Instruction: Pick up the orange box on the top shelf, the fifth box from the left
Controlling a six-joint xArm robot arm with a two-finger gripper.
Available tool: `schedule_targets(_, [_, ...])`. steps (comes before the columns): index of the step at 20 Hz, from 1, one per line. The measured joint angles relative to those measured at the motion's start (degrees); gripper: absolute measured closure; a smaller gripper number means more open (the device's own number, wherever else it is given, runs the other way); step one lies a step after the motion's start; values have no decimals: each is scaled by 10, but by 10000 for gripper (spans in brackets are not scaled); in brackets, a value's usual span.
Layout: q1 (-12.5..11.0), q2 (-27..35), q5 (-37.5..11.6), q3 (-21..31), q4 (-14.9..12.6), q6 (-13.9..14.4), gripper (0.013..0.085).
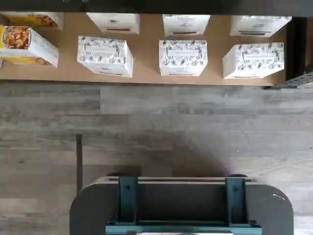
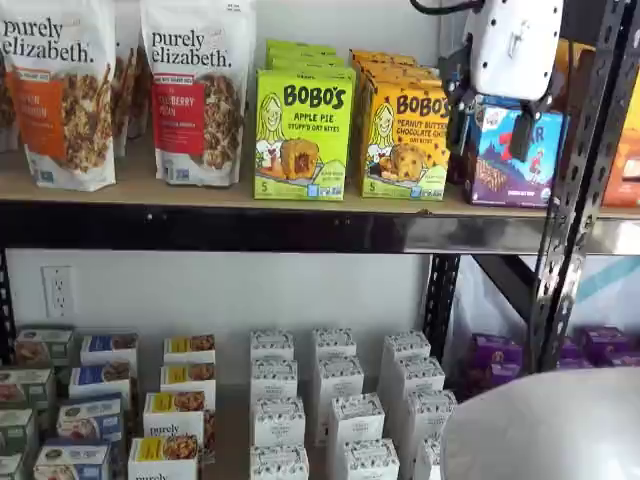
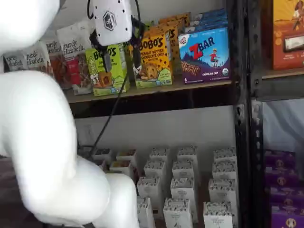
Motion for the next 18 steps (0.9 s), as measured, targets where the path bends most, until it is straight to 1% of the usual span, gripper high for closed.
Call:
schedule_targets(1, [-28,-2,0,1,36,-12,130])
schedule_targets(2, [-32,-2,1,1,43,-15,130])
schedule_targets(9, [-34,-3,7,-3,46,-16,130])
schedule_targets(12, [-31,-2,5,-5,40,-16,130])
schedule_targets(18, [-5,14,-24,-25,-4,-8,130])
